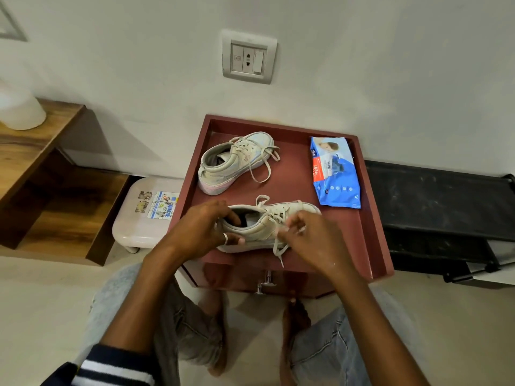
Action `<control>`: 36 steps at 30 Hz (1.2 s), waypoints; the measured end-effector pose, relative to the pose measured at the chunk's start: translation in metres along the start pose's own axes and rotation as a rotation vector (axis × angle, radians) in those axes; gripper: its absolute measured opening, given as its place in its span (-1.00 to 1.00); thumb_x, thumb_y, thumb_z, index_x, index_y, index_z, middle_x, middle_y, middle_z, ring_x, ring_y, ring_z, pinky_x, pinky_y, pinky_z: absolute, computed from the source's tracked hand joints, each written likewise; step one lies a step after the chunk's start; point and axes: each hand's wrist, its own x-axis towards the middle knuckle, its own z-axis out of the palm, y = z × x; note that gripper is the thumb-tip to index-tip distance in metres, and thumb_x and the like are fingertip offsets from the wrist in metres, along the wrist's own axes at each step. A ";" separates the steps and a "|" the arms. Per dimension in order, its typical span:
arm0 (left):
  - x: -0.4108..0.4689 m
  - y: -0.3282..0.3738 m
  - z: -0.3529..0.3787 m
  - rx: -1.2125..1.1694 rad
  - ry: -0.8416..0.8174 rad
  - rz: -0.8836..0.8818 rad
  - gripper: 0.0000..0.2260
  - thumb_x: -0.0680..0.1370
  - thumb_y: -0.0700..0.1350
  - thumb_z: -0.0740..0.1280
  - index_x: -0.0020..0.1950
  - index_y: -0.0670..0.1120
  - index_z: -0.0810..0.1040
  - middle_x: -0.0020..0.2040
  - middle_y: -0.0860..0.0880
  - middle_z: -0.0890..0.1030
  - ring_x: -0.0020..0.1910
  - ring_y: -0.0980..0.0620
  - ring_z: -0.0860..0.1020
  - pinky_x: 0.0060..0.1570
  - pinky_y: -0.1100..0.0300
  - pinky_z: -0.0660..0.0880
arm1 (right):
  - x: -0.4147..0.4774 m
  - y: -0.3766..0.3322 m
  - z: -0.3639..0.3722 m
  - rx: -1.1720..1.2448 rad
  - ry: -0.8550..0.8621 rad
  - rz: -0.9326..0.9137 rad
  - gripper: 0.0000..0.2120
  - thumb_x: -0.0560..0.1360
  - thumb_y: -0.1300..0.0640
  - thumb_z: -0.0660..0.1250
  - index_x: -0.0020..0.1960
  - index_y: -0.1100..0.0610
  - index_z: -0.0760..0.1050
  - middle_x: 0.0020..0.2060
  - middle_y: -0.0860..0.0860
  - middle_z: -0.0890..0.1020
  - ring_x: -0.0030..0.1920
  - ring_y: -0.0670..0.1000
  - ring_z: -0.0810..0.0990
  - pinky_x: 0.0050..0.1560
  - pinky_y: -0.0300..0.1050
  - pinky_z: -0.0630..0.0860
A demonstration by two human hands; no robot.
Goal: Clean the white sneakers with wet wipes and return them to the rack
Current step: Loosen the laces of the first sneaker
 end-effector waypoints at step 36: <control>0.002 -0.016 -0.005 -0.044 -0.011 0.002 -0.47 0.26 0.52 0.36 -0.04 0.16 0.66 -0.08 0.18 0.66 -0.06 0.17 0.60 -0.03 -0.02 0.61 | 0.084 -0.014 0.008 -0.052 0.069 -0.307 -0.68 0.52 0.17 0.26 0.24 0.00 0.58 0.13 0.00 0.67 0.15 0.04 0.61 0.16 0.02 0.54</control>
